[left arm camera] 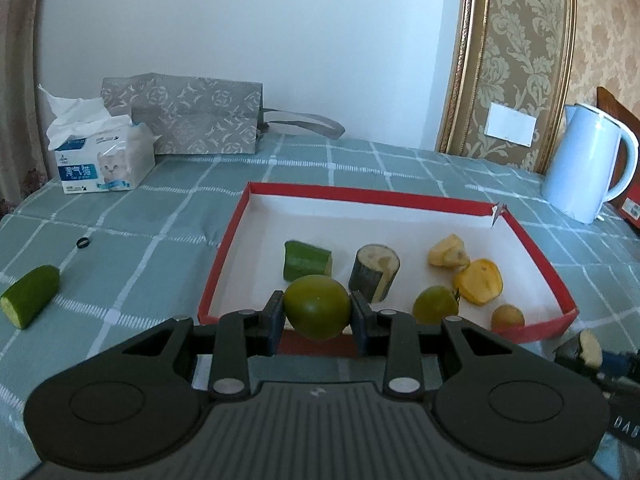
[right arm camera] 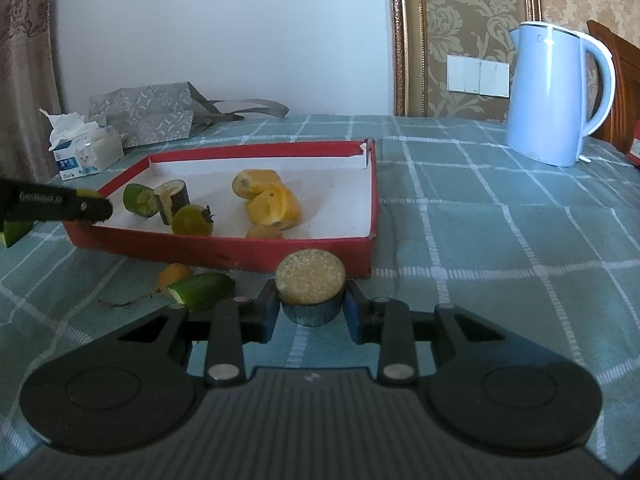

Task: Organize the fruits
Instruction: 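Carry the lime into the tray and open the left gripper while the right gripper holds the eggplant slice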

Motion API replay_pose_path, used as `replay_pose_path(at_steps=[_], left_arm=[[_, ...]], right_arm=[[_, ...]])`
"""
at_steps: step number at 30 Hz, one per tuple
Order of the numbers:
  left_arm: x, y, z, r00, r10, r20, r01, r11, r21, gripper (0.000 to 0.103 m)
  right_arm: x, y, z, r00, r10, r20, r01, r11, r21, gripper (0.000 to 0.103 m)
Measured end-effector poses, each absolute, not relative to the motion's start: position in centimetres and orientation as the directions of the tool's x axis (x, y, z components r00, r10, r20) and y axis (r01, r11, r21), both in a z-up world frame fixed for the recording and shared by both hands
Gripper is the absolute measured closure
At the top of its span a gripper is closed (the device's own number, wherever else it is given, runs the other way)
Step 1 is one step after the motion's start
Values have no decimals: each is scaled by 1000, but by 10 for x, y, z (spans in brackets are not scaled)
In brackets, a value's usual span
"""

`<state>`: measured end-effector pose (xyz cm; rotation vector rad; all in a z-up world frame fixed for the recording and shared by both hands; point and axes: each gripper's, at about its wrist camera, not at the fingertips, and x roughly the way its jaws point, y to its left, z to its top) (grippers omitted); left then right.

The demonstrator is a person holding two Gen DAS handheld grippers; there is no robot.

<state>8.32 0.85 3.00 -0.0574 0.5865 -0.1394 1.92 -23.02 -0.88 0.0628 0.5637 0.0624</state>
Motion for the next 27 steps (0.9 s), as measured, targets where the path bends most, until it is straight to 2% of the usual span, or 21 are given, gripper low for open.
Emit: replay_pose_path(at_steps=[4,11,22,25,27], left_arm=[[89,7,36,827,-158,-539,127,987,-95,70],[120,-4,24,770,-158,-619,137,987,-82,70],[144,-18,9,776,-55,-628,88,996,21,69],[149,-18,4,773,-42,-633,74,997,24,59],[145,-11,5,780,-44,-624,57,998,1,48]], right_arm=[[21,-229,-10,840,81,-537,-48,996,75,72],[21,-226,-11,836,80,-542,-51,996,69,72],[23,-224,-12,832,80,-549,-55,997,62,72],[23,-223,-13,832,81,-550,-56,997,62,72],[23,-223,-13,832,79,-549,-55,997,61,72]])
